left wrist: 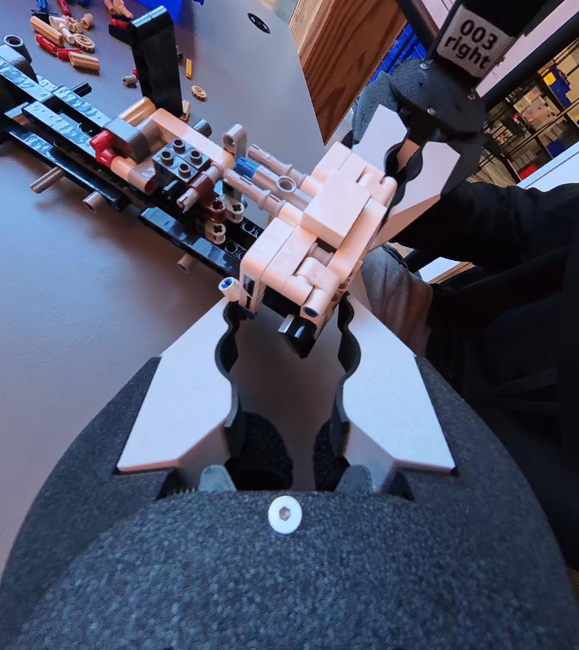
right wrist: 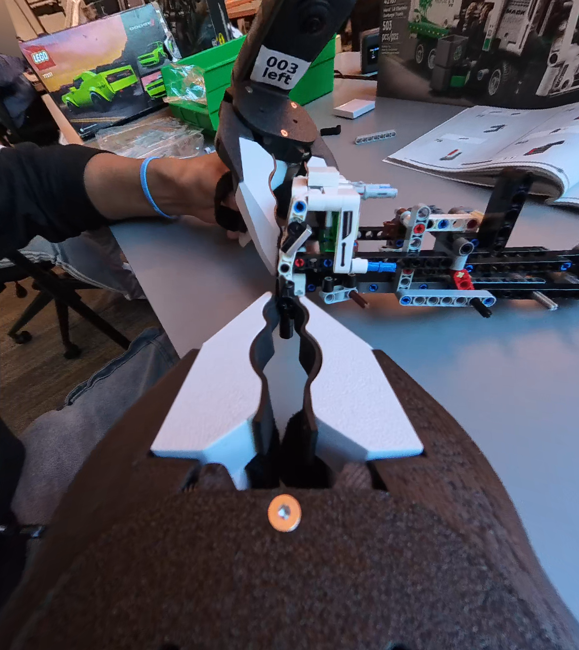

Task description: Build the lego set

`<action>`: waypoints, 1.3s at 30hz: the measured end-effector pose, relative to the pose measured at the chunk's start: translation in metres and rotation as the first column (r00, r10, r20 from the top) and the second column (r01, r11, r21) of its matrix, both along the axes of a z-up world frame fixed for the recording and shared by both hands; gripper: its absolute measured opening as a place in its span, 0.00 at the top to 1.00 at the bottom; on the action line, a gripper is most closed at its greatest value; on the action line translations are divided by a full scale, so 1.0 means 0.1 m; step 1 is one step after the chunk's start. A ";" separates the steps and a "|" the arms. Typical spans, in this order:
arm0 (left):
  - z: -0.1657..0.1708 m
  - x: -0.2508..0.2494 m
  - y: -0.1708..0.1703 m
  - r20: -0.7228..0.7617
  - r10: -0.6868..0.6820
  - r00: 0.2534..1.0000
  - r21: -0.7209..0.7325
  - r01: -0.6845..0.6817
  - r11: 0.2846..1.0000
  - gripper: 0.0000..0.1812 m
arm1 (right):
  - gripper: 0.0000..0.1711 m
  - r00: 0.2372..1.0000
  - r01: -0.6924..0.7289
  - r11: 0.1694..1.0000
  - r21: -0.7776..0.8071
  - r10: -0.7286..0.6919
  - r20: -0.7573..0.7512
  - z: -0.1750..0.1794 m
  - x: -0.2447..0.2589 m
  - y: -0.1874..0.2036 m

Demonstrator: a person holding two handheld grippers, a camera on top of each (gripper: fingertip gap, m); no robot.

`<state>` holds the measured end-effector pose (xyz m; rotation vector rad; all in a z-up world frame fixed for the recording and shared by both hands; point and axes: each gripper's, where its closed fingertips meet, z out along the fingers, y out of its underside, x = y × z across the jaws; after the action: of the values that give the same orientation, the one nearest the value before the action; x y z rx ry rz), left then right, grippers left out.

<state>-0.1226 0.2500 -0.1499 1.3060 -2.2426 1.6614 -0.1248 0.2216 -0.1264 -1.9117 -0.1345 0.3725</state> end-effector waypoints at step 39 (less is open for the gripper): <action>-0.05 0.03 -0.04 0.007 0.063 0.998 0.050 -0.063 0.997 0.69 | 0.97 0.995 0.009 0.999 -0.037 -0.006 0.098 -0.12 0.01 -0.03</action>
<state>-0.1200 0.2463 -0.1545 1.3991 -2.2843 1.6398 -0.1240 0.2190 -0.1388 -1.9677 -0.1862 0.2780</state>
